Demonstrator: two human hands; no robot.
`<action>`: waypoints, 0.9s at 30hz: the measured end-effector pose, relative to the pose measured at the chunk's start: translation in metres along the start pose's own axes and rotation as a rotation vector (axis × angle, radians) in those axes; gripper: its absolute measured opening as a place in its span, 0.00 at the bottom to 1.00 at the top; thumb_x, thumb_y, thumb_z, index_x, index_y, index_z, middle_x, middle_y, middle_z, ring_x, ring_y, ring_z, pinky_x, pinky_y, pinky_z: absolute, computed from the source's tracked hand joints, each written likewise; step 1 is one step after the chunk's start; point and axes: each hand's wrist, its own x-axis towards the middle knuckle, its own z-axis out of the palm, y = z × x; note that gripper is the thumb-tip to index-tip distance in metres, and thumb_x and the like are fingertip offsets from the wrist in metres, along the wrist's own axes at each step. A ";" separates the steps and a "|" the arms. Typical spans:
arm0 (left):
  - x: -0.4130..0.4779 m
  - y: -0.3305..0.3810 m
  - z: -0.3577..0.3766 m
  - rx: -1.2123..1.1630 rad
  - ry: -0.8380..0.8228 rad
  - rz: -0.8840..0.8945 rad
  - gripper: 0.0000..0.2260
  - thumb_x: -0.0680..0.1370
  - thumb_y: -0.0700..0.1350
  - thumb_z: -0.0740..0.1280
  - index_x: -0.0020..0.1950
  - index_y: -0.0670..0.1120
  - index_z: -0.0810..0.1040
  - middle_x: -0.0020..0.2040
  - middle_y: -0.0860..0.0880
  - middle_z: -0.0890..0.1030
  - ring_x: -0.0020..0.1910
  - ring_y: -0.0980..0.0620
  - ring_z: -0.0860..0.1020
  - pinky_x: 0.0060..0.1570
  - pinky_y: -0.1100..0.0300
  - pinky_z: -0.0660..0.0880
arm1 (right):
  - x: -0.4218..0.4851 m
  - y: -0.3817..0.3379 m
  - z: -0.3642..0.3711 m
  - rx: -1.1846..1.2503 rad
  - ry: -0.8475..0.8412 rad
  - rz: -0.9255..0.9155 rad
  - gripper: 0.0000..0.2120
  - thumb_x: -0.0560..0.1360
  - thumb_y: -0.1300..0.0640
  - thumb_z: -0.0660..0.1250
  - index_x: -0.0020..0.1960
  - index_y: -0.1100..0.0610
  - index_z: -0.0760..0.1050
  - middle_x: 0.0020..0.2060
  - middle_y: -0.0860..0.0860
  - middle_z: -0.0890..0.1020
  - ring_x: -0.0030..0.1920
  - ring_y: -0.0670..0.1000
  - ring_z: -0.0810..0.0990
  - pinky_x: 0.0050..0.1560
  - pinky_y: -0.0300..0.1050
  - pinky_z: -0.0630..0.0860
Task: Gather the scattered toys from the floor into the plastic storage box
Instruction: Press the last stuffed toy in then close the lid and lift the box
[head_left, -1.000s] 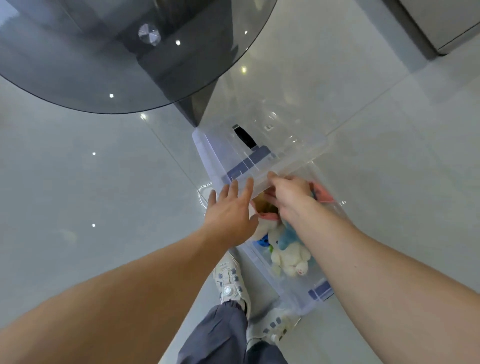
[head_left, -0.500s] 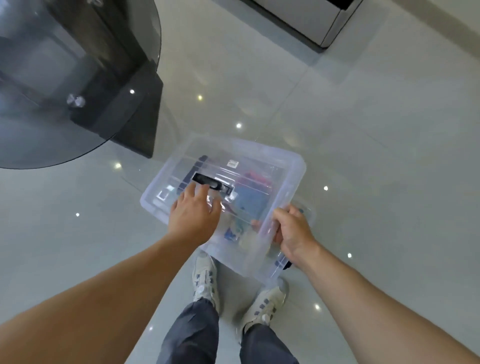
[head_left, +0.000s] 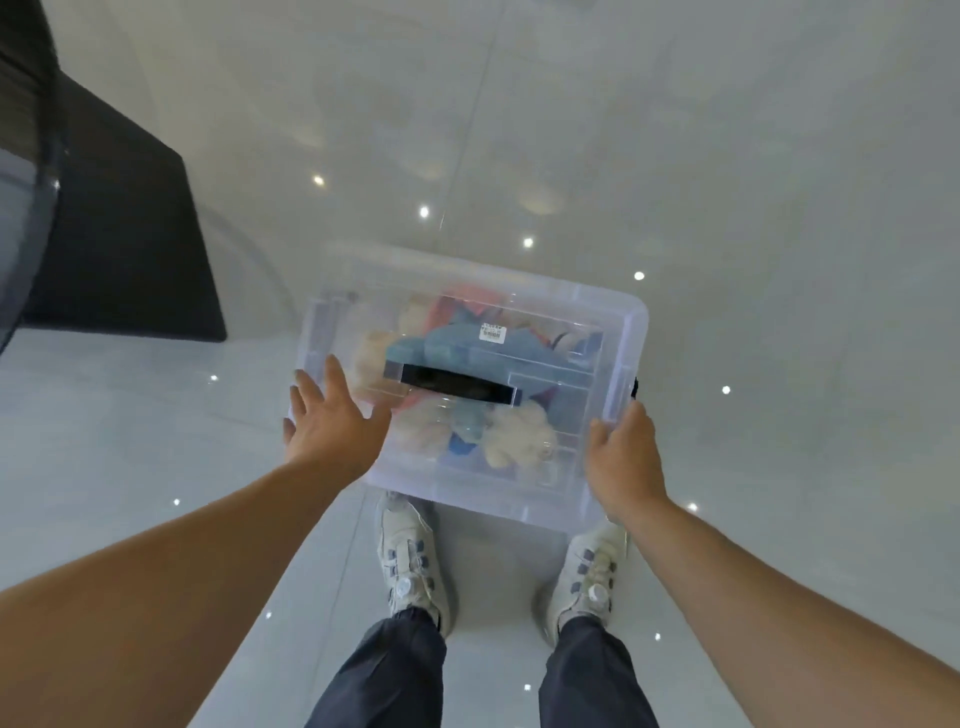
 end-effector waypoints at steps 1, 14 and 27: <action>0.009 -0.002 0.001 0.019 0.012 -0.003 0.37 0.80 0.63 0.55 0.80 0.52 0.39 0.80 0.39 0.39 0.79 0.40 0.41 0.76 0.40 0.48 | 0.003 0.000 0.011 -0.045 0.013 -0.024 0.26 0.81 0.57 0.58 0.76 0.62 0.55 0.71 0.63 0.66 0.66 0.65 0.72 0.61 0.57 0.74; 0.050 0.000 0.010 0.004 0.328 0.031 0.38 0.77 0.62 0.62 0.77 0.42 0.52 0.68 0.37 0.65 0.65 0.37 0.67 0.61 0.41 0.69 | 0.022 0.016 0.037 -0.003 0.186 -0.033 0.23 0.84 0.57 0.52 0.77 0.56 0.52 0.70 0.60 0.69 0.58 0.64 0.78 0.46 0.48 0.73; 0.082 0.024 -0.004 -0.225 0.065 -0.115 0.46 0.76 0.63 0.66 0.80 0.45 0.41 0.77 0.36 0.56 0.76 0.35 0.57 0.70 0.38 0.60 | 0.044 0.012 0.034 0.235 0.040 0.203 0.28 0.83 0.58 0.54 0.79 0.42 0.51 0.72 0.55 0.70 0.66 0.62 0.74 0.57 0.49 0.72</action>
